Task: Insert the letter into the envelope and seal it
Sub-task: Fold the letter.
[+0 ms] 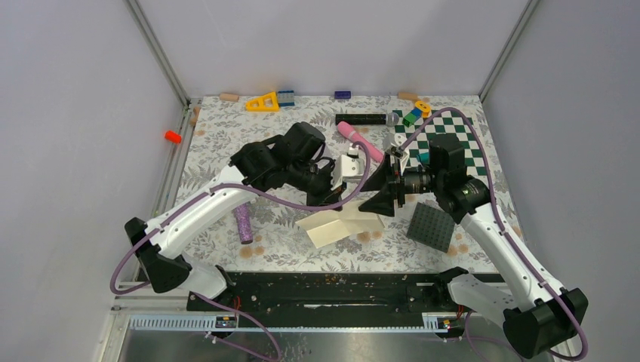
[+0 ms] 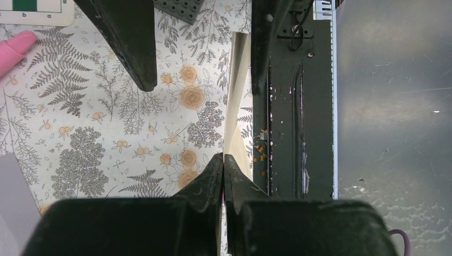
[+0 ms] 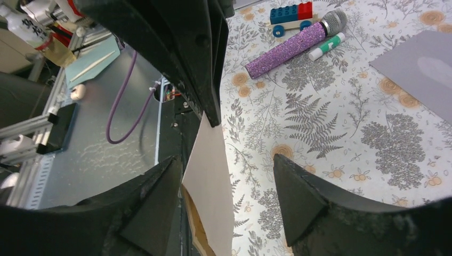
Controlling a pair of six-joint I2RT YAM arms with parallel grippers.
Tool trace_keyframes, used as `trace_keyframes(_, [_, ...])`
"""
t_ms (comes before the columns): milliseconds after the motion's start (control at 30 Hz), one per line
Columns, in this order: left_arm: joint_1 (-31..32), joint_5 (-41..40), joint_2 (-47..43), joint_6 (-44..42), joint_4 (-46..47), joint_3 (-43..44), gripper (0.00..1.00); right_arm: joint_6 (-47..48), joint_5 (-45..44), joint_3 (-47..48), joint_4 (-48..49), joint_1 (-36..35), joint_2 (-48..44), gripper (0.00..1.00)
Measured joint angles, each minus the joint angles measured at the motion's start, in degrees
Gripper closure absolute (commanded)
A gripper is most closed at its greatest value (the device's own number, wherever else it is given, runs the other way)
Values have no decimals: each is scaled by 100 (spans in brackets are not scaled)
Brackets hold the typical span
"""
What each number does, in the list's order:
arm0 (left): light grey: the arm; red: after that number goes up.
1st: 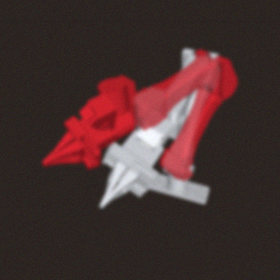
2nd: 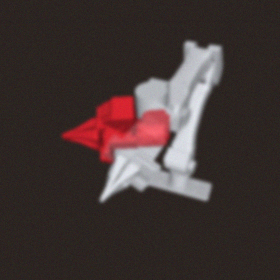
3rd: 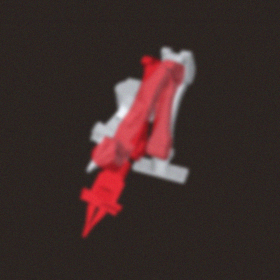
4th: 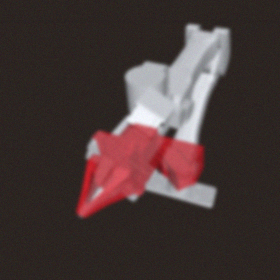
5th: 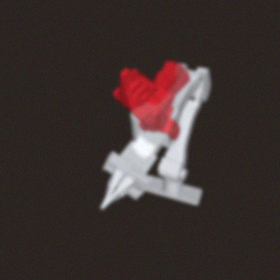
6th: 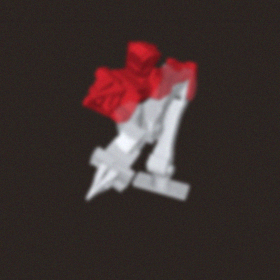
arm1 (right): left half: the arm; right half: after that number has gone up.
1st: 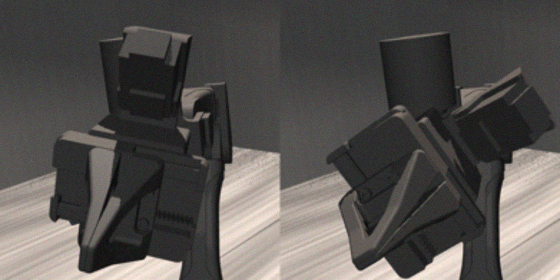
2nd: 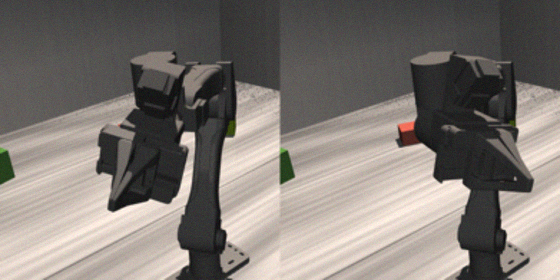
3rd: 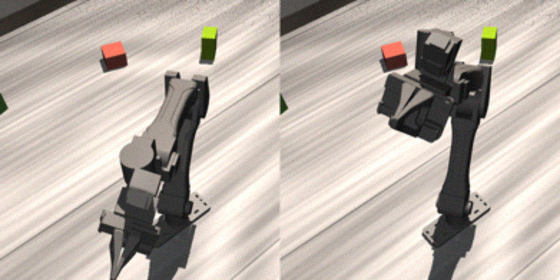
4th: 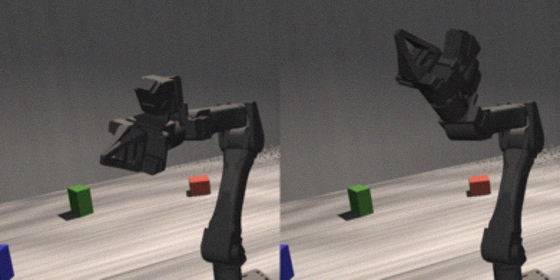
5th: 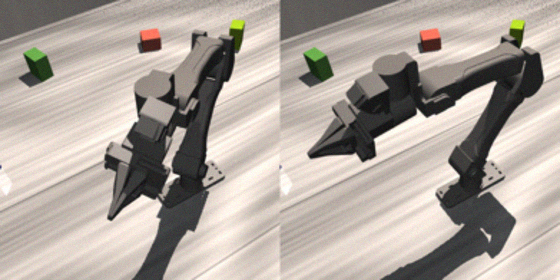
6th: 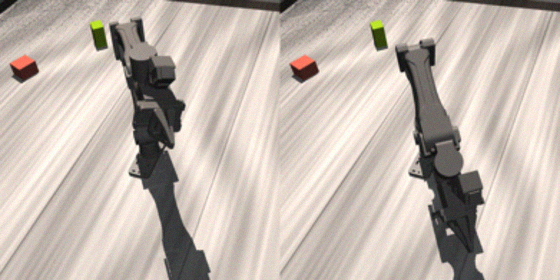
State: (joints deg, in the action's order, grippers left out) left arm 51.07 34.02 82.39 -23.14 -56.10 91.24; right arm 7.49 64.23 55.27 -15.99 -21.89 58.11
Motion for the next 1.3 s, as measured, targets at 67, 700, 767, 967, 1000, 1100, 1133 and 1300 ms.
trace_keyframes(67, [28,0,50,2,-2,0,100,-37,4,-2,48,2,15,51])
trace_keyframes(700, [46,-197,57,-61,11,-140,97,273,-46,-157,-24,4,-369,100])
trace_keyframes(767, [46,-258,46,-92,-26,-205,100,308,-81,-157,-59,7,-391,100])
trace_keyframes(967, [63,-350,46,-227,-35,-264,82,431,-184,-157,-192,9,-407,100])
trace_keyframes(1000, [68,-398,46,-251,-44,-269,78,450,-190,-155,-214,9,-409,100])
trace_keyframes(1100, [66,-557,37,-297,-155,-280,76,498,-232,-155,-262,15,-424,100])
trace_keyframes(1133, [63,-610,22,-299,-166,-286,76,516,-254,-155,-282,15,-435,100])
trace_keyframes(1300, [61,-852,-162,-407,-234,-448,100,586,-348,-153,-310,17,-507,100])
